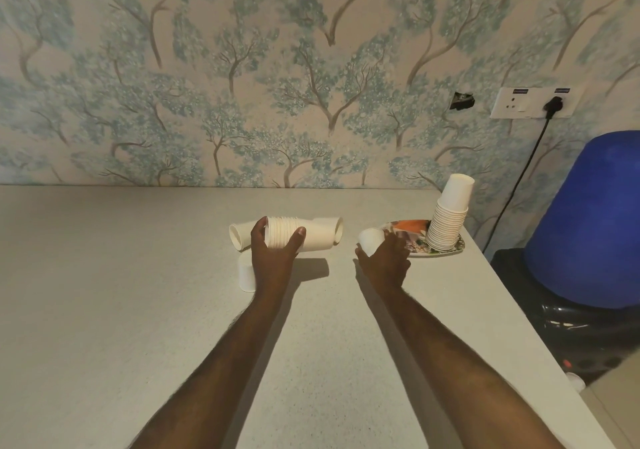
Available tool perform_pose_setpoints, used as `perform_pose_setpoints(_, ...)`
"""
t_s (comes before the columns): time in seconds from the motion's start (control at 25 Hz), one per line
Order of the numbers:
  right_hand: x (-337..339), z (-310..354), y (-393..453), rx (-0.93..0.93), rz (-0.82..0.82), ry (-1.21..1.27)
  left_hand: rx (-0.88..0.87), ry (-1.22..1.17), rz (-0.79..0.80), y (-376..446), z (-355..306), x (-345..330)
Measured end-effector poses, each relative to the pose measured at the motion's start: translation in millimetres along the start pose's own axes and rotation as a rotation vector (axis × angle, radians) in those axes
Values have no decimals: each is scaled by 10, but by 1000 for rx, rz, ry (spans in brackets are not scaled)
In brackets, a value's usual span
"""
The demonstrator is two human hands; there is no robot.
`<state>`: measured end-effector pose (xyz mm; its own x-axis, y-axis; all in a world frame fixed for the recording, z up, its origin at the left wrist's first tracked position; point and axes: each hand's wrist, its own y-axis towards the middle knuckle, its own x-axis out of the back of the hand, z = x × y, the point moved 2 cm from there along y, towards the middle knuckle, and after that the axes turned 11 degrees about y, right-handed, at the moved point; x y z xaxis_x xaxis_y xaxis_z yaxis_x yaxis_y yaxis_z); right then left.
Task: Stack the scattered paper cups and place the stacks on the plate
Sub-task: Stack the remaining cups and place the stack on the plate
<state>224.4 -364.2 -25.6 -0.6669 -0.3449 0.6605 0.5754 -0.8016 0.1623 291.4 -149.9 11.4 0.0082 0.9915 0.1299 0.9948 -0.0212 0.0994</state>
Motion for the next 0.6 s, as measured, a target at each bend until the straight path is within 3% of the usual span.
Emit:
perform_pose_setpoints(0.32,-5,-115,7,2,12,236,-12,49,-10,75,52,13)
perform_pose_setpoints(0.48,9,-178,41,-14,249,786,4,35,-9,78,48,-100)
perform_pose_setpoints(0.6,52,-164,55,-80,413,960,23,-5,0,46,23,-216)
